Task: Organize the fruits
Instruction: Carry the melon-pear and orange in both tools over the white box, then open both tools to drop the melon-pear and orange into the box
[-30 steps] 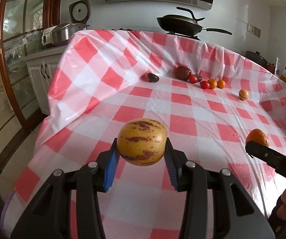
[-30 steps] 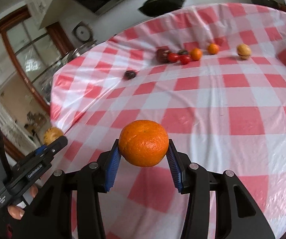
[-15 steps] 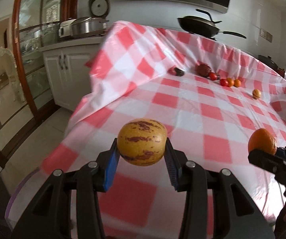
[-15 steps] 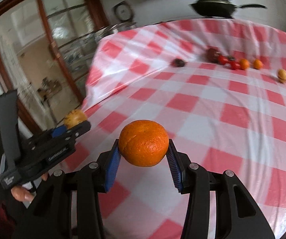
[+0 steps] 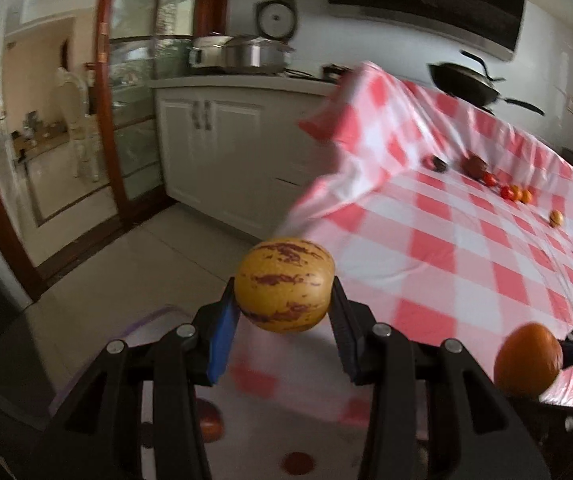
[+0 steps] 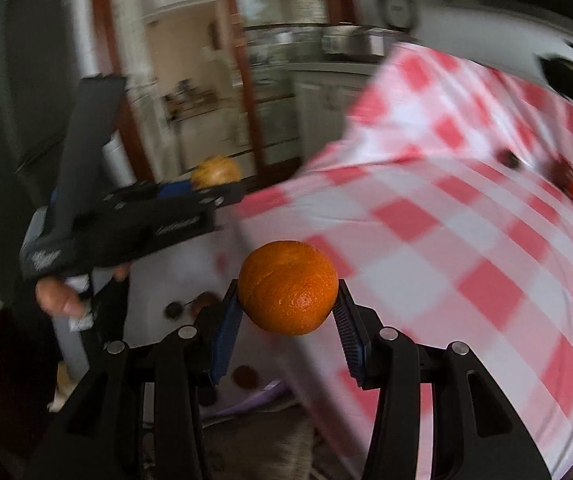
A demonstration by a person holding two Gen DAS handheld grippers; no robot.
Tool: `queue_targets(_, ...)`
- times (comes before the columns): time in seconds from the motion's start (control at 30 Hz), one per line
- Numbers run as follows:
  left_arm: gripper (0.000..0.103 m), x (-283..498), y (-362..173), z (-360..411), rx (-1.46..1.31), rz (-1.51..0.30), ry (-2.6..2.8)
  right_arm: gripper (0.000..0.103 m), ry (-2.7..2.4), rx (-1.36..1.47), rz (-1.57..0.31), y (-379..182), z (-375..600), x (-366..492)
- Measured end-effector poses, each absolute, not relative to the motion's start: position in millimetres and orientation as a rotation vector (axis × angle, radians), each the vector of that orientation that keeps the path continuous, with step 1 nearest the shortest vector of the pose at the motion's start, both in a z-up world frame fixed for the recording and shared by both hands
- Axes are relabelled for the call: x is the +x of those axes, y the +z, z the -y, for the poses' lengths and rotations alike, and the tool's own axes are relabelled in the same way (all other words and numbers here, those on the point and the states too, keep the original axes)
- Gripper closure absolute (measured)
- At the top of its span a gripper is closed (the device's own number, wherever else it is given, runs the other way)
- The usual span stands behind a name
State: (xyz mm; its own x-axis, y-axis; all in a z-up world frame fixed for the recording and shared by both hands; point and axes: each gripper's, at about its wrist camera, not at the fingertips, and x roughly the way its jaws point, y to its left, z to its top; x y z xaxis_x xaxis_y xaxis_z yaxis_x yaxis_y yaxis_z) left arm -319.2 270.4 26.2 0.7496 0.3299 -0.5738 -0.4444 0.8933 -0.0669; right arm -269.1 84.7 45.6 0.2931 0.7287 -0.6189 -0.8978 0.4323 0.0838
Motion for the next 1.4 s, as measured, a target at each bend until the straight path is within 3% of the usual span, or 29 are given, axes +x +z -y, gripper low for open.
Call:
queue_targets(0.27, 0.059, -357.7, -13.1, -332.8, -0.318, -0.678, 0.556, 0.057, 1.305, -0.567, -0.673, 7.8, -147.8, -318.4)
queue_targets(0.5, 0.059, -349.2, -88.9, -368.0, -0.413, -0.925, 0.611, 0.057, 1.353, -0.770, -0.828, -56.3, -205.2, -335.9)
queue_targets(0.8, 0.059, -347.3, -142.6, -412.2, -0.535, -1.030, 0.703, 0.057, 1.256, -0.947, -0.966, -125.6, -251.9, -333.4)
queue_targets(1.3, 0.058, -346.4, -170.2, -416.9, -0.556, -1.111, 0.730, 0.053, 1.247, -0.996, -0.984, -132.8, -251.5, -336.6)
queue_targets(1.33, 0.050, -347.0, -169.0, -416.2, -0.557, -1.112, 0.734, 0.044, 1.249, -0.986, -0.969, -128.8, -250.6, -336.9)
queue_targets(1.37, 0.033, -347.2, -166.1, -415.7, -0.550, -1.103, 0.746, 0.038, 1.256, -0.969, -0.940, -122.9, -252.3, -337.3)
queue_targets(1.4, 0.026, -347.3, -161.0, -414.8, -0.543, -1.084, 0.752, 0.037, 1.269, -0.949, -0.907, -117.8, -259.4, -337.8)
